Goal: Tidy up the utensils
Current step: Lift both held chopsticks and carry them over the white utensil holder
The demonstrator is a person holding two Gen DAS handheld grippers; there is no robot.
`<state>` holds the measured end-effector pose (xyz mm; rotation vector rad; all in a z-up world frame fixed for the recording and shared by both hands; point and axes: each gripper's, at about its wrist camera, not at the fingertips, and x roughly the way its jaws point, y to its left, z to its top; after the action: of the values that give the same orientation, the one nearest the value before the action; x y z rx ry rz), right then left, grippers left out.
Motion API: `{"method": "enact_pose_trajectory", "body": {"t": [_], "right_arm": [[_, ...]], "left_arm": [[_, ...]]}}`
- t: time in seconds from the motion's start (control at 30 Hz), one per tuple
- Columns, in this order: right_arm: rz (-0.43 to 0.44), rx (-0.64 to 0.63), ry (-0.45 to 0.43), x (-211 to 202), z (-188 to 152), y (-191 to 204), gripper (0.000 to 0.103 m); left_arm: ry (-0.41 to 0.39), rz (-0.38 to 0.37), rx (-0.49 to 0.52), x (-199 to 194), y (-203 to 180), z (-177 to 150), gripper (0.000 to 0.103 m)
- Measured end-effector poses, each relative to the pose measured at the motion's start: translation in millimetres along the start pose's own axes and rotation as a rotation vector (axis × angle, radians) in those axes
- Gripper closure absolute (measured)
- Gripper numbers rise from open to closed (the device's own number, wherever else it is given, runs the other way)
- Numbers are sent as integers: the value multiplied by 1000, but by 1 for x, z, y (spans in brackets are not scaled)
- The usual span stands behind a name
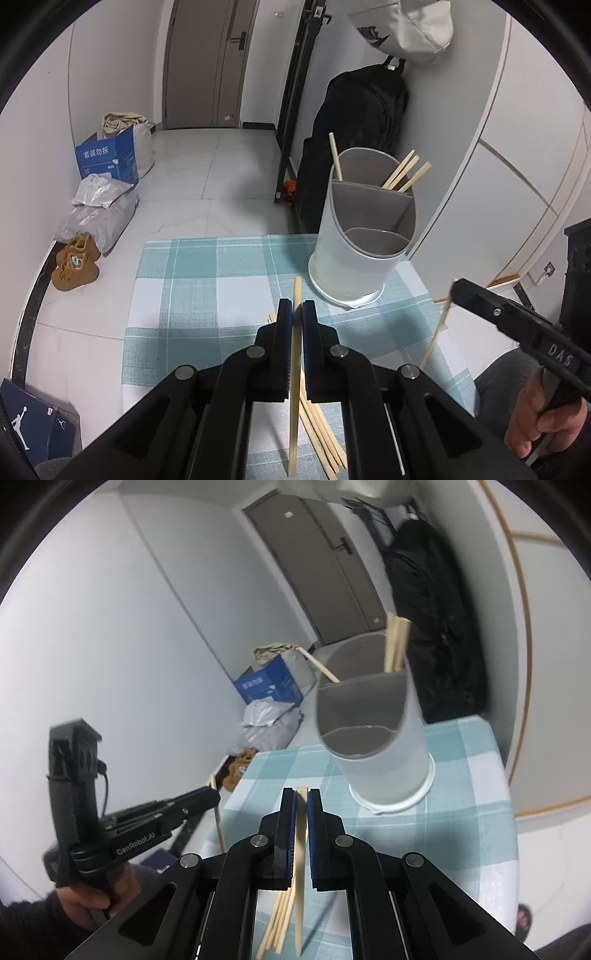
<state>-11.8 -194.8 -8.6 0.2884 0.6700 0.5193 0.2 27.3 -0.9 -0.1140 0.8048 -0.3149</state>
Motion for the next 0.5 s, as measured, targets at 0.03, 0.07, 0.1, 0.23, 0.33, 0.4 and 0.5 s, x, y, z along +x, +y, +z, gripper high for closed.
{"method": "enact_pose_trajectory", "body": {"t": [0.03,0.07,0.1,0.23,0.33,0.4,0.5], "right_arm": [[-6,-28,-4,0,0,7,98],[-10,-42,-7,-1,0,11,98],[-11,-57,-9,0,1,15,98],[-3,-94,-42,-4,3,28,98],[-8,-120,-58,-5,8,37,98],[-5,-120,-63,-4,12,39,98],[0,-121,-79,-5,18,41,98]], "left_arm": [[-2,-3,3,0,1,1,102],[-4,1,6,-1,0,2,102],[-2,1,6,-2,0,2,102],[-1,-3,-6,-6,4,5,102],[-3,-6,5,-7,4,8,102],[-1,-6,11,-8,4,10,102],[5,-1,26,-8,1,12,102]]}}
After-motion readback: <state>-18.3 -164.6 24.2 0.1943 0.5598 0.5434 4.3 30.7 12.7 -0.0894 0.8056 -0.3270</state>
